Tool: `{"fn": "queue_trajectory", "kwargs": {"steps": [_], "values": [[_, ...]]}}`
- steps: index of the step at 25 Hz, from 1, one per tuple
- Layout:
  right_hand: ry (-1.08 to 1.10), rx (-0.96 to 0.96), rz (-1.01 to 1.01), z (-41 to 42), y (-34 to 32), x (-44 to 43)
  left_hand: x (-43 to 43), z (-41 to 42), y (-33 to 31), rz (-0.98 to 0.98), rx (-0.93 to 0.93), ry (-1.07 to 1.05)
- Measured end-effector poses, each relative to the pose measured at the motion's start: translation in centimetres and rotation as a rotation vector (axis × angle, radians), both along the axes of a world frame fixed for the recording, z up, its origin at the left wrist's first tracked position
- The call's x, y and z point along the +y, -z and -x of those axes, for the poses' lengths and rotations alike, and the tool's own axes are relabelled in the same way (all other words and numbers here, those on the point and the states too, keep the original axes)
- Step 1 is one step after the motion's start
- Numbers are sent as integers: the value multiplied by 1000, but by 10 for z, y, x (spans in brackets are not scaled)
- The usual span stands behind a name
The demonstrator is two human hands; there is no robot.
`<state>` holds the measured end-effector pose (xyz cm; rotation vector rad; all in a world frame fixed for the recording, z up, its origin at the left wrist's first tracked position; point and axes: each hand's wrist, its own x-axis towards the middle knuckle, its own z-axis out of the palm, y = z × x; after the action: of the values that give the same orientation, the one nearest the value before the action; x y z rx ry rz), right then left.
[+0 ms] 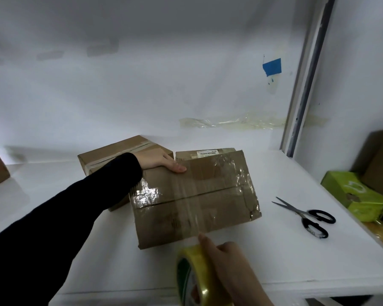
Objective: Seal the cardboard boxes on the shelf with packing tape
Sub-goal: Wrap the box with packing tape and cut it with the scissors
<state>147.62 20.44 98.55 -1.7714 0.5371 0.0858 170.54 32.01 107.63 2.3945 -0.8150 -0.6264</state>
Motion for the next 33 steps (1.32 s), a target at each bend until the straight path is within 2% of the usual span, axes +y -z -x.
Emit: {"fn": "queue_trajectory", "kwargs": {"steps": [2, 5, 8, 10, 12, 15, 17, 19, 21, 23, 26, 29, 33], "values": [[56, -50, 63, -3, 2, 4, -1, -2, -3, -30, -44, -51], [50, -97, 144, -6, 0, 6, 3, -6, 2, -93, -213, -68], [33, -116, 146, -9, -5, 3, 7, -13, 19, -56, -315, -121], [27, -145, 135, -17, -4, 1, 4, -12, 35, -93, -472, -215], [4, -148, 96, -27, 0, 2, -3, -8, 48, -4, -645, -296], [15, -102, 21, -40, 1, 7, -12, -2, 65, 263, -706, -325], [37, -103, 8, -46, -4, 5, -14, -6, 69, 234, -741, -277], [57, -124, 52, -48, -12, 2, -13, -10, 67, 33, -652, -169], [37, -139, 54, -53, -15, -1, -7, -8, 60, -194, -423, -67], [14, -124, 30, -54, -14, 0, -1, -9, 59, -350, -365, -15], [-2, -114, 60, -48, -3, -1, 5, -5, 73, -416, -441, -17], [-70, -31, 40, -38, -5, -1, 2, 0, 76, -419, -437, -35], [-84, -1, 25, -37, -17, -1, 2, -1, 40, -551, -224, 63]]}}
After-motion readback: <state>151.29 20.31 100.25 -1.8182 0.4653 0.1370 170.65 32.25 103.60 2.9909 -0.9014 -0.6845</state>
